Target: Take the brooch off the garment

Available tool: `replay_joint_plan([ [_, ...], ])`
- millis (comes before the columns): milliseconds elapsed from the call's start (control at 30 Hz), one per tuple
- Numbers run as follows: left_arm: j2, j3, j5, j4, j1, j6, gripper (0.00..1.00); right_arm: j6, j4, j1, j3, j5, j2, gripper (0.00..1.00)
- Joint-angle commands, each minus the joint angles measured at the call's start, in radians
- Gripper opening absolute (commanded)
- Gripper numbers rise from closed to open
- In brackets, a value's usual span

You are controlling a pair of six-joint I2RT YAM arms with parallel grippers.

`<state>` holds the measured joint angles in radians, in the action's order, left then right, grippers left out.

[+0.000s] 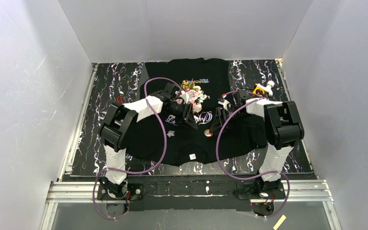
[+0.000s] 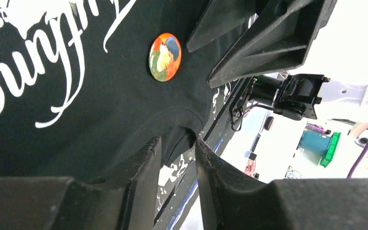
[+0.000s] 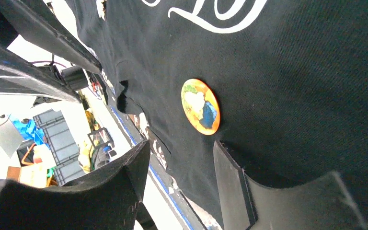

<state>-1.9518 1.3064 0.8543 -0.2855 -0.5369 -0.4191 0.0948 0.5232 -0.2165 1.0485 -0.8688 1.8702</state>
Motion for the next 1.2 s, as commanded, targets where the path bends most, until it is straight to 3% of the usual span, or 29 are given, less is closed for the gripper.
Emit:
replay_joint_plan([
  [0,-0.04,0.057,0.043,0.047,-0.01,-0.038,0.29,0.045,-0.071,-0.006,-0.007,-0.028,0.025,0.6],
  [367,-0.169,0.103,0.046,0.104,-0.05,-0.051,0.17,0.047,-0.084,-0.006,-0.006,-0.046,0.045,0.6],
  [700,-0.254,0.167,0.052,0.123,-0.082,-0.078,0.16,0.08,-0.113,-0.01,0.004,-0.099,0.055,0.53],
  [900,-0.271,0.178,0.044,0.115,-0.086,-0.077,0.17,0.101,-0.123,-0.015,0.018,-0.125,0.069,0.37],
  [967,-0.263,0.179,0.04,0.109,-0.086,-0.071,0.2,0.107,-0.12,-0.015,0.026,-0.124,0.072,0.33],
  [1067,-0.232,0.172,0.02,0.104,-0.084,-0.057,0.33,0.122,-0.125,-0.016,0.025,-0.126,0.079,0.27],
  [1167,-0.163,0.108,-0.024,0.184,-0.076,-0.074,0.53,0.144,-0.137,-0.016,0.019,-0.14,0.082,0.25],
])
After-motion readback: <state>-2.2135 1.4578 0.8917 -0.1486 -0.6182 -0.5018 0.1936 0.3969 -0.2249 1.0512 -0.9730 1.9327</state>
